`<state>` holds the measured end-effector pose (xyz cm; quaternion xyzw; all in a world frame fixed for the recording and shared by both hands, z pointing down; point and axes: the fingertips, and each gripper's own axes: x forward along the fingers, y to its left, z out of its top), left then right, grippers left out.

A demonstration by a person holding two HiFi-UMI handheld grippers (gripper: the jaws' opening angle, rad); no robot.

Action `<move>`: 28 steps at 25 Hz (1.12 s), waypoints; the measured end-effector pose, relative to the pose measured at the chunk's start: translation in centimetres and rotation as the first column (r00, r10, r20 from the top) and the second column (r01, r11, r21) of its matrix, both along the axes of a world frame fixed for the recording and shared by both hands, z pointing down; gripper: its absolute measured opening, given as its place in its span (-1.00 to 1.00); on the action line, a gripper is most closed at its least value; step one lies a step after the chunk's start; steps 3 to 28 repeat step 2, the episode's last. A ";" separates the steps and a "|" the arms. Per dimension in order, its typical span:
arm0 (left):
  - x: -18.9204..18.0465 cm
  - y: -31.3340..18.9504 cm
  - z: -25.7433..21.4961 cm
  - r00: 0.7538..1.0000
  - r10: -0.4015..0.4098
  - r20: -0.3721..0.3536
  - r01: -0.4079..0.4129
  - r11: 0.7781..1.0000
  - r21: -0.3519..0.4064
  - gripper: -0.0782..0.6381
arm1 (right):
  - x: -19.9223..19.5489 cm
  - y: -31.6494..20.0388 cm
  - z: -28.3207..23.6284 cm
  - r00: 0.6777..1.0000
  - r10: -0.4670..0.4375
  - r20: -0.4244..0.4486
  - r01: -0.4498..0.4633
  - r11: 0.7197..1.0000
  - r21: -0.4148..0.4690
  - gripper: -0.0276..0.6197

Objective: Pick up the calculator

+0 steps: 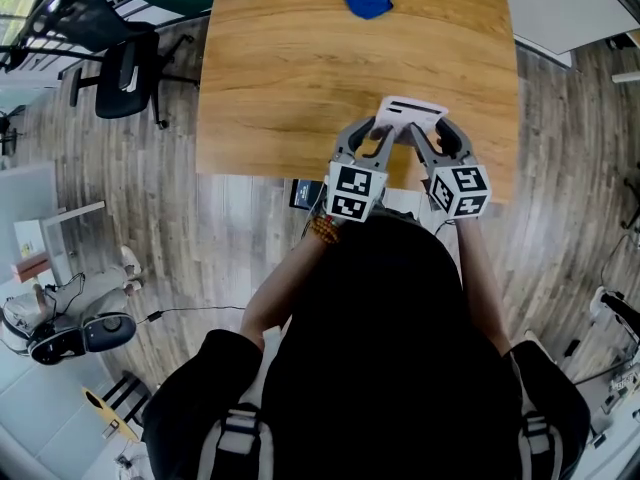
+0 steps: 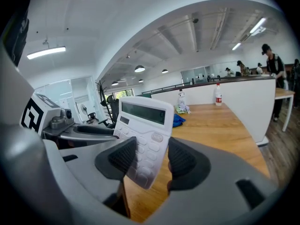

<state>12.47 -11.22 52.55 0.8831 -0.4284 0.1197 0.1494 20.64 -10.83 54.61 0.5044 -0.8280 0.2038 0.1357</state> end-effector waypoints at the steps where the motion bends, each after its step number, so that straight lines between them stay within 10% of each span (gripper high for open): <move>1: 0.0 0.1 0.7 1.000 0.004 0.005 -0.003 1.000 -0.016 -0.34 | -0.1 0.1 0.8 1.000 0.000 0.003 0.000 1.000 -0.020 -0.25; 28: -0.1 0.2 1.4 1.000 0.008 0.011 -0.007 0.999 -0.032 -0.34 | -0.1 0.2 1.6 1.000 0.001 0.007 0.000 0.999 -0.040 -0.25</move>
